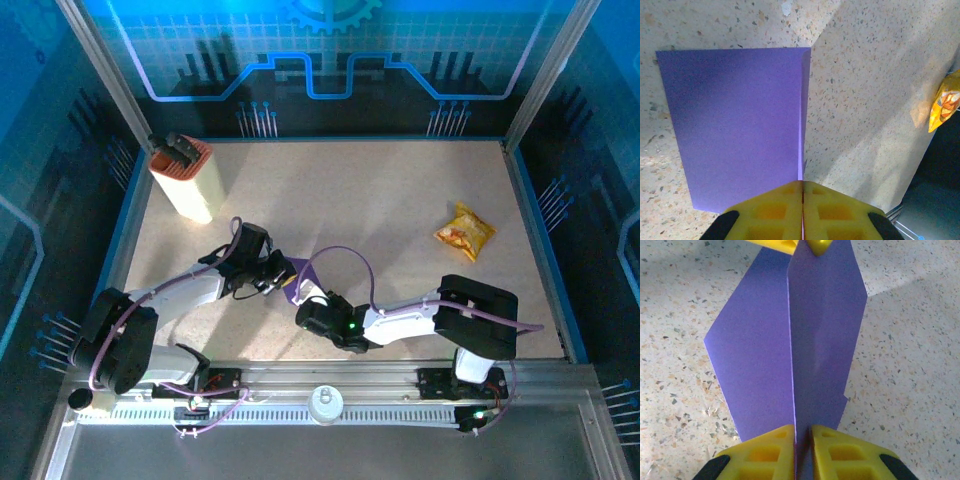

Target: Fold a paper plane with a square sheet of paper (pick it up from the middle)

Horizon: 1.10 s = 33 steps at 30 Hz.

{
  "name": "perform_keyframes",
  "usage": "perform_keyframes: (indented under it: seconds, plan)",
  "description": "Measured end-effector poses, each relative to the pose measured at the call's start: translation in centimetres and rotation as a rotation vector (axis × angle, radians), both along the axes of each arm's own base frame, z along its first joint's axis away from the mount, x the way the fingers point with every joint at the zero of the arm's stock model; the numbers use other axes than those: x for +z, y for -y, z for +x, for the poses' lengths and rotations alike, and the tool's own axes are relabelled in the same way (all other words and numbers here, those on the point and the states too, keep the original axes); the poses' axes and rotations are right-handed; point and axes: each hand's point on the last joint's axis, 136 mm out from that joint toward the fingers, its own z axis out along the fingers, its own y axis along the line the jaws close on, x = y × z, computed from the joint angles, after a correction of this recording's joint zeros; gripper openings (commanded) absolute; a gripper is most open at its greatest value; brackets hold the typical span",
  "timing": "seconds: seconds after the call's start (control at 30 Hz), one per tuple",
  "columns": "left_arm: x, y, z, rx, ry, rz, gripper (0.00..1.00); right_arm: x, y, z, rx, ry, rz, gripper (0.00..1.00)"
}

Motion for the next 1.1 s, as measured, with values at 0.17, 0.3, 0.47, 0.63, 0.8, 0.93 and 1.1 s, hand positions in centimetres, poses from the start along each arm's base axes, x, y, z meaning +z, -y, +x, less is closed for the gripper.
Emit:
perform_keyframes:
  seconds: [0.17, 0.3, 0.47, 0.63, 0.8, 0.93, 1.1]
  plan:
    - [0.0, 0.0, -0.1, 0.0, -0.003, 0.001, 0.09, -0.1, -0.3, -0.1, 0.009, -0.008, 0.016, 0.14]
    - [-0.1, -0.1, -0.2, 0.0, -0.009, 0.004, 0.09, -0.2, -0.3, -0.2, 0.011, -0.01, 0.021, 0.09]
    - [-0.2, -0.1, -0.2, 0.0, -0.013, 0.006, 0.1, -0.2, -0.4, -0.3, 0.018, -0.016, 0.029, 0.06]
    - [-0.3, -0.2, -0.3, 0.0, -0.015, 0.016, 0.26, -0.5, -0.4, -0.4, 0.024, -0.04, 0.048, 0.05]
    - [-0.4, -0.8, -0.4, 0.0, -0.008, 0.06, 0.65, -1.0, -0.4, 0.1, 0.003, -0.124, 0.115, 0.07]
    - [0.6, -1.8, -0.4, 0.022, 0.031, 0.098, 0.66, -1.6, -0.2, 0.9, -0.031, -0.243, 0.216, 0.08]
    - [2.0, -2.1, -0.3, 0.033, 0.084, 0.093, 0.54, -1.9, -0.5, 1.6, -0.058, -0.399, 0.352, 0.08]
